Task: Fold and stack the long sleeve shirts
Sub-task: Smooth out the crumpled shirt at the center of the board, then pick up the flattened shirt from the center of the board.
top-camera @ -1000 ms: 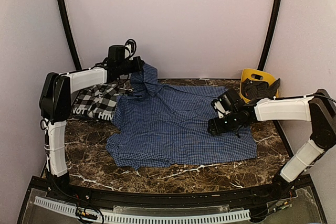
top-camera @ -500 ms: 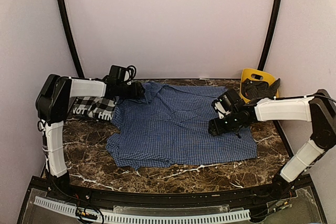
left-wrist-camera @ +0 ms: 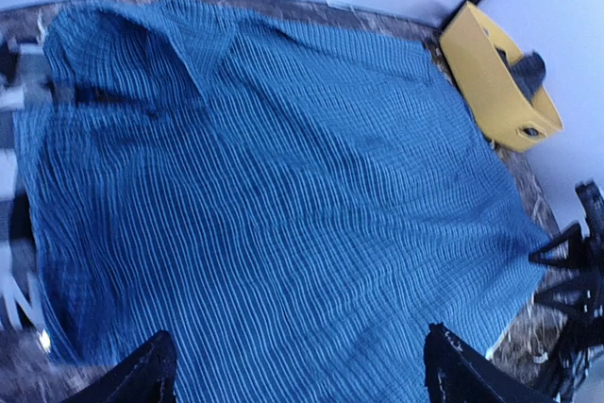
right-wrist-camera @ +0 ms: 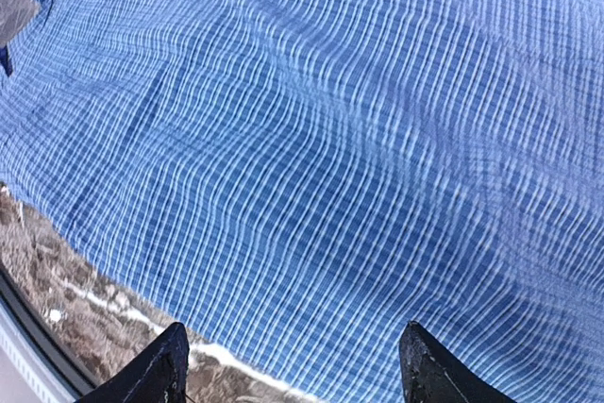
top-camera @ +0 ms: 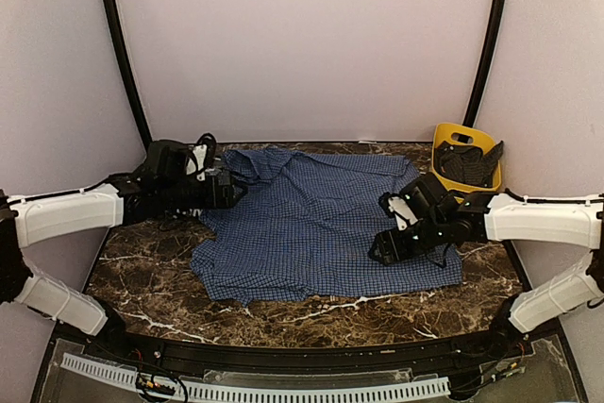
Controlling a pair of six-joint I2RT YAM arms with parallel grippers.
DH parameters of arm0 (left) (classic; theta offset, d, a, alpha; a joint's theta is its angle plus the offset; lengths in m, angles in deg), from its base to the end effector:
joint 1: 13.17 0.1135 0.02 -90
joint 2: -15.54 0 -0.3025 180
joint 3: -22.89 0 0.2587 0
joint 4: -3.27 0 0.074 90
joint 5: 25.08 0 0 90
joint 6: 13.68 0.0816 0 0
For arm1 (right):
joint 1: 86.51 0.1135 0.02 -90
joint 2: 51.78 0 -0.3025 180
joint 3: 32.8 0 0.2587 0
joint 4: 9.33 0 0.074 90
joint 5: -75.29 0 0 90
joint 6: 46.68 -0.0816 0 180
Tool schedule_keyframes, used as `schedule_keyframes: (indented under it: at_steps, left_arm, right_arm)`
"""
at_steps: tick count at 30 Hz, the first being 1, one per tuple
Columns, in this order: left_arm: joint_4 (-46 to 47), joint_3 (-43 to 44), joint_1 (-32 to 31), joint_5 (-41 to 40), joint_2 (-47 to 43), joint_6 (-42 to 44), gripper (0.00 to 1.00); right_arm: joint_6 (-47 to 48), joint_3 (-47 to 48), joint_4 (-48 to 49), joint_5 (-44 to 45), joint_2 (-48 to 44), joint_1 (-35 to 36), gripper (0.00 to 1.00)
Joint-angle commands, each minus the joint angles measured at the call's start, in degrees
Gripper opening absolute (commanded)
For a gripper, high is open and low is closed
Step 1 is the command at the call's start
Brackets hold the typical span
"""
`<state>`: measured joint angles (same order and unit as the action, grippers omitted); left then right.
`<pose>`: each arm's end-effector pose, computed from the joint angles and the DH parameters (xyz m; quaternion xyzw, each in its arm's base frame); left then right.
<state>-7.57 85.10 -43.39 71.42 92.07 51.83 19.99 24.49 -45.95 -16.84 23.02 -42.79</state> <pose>0.2896 -0.1794 0.2778 0.0725 0.8402 -0.2885 0.4534 0.1992 0.1947 0.2015 -0.1740 0.9352 0.1848 0.2469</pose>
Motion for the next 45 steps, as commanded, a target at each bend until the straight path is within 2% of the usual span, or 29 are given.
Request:
schedule_keyframes:
  at_steps: [1,5,9,14,18,25,31,35,37,40,45]
  left_arm:
    - [-10.8,-10.7,-4.8,-3.4,-12.4,-5.9,0.88]
    - [-15.6,-19.3,-9.4,-4.6,-22.2,-15.8,0.84]
    - [-21.9,-22.5,-14.4,-8.1,-27.6,-22.0,0.83]
    - [-28.0,-23.9,-17.3,-12.0,-27.3,-26.1,0.83]
    - [-27.9,-25.3,-18.4,-12.8,-24.3,-27.4,0.8]
    - [-17.3,-28.6,-18.8,-11.9,-20.3,-26.6,0.57]
    - [-8.8,-30.7,-18.8,-11.6,-17.1,-24.9,0.46]
    - [-7.0,-30.6,-18.8,-13.1,-16.7,-23.7,0.35]
    - [-6.0,-30.7,-18.8,-13.9,-17.1,-23.0,0.26]
    - [-7.9,-29.2,-18.8,-14.2,-17.9,-22.2,0.03]
    - [-24.8,-21.7,-19.5,-9.7,-20.5,-27.3,0.0]
  right_arm:
    - [-5.1,-2.5,-2.6,-1.5,-2.2,3.9,0.73]
    - [-5.7,-3.1,-0.4,-2.7,-0.8,8.2,0.74]
    - [-5.8,-1.5,1.1,-2.5,3.1,10.7,0.74]
    - [-5.7,0.2,2.1,-2.3,6.0,11.3,0.74]
    - [-5.3,1.6,1.3,-1.2,7.1,11.3,0.73]
    - [-4.6,2.5,-1.0,1.3,7.3,11.3,0.74]
    - [-4.5,2.7,-1.7,1.9,7.0,11.3,0.74]
    - [-4.5,3.0,-2.3,3.7,6.9,11.3,0.74]
    - [-4.4,3.2,-2.5,4.2,6.9,11.2,0.74]
    - [-4.1,4.5,-4.4,5.1,7.0,11.2,0.74]
    - [-3.6,6.8,-8.8,6.9,6.2,10.7,0.74]
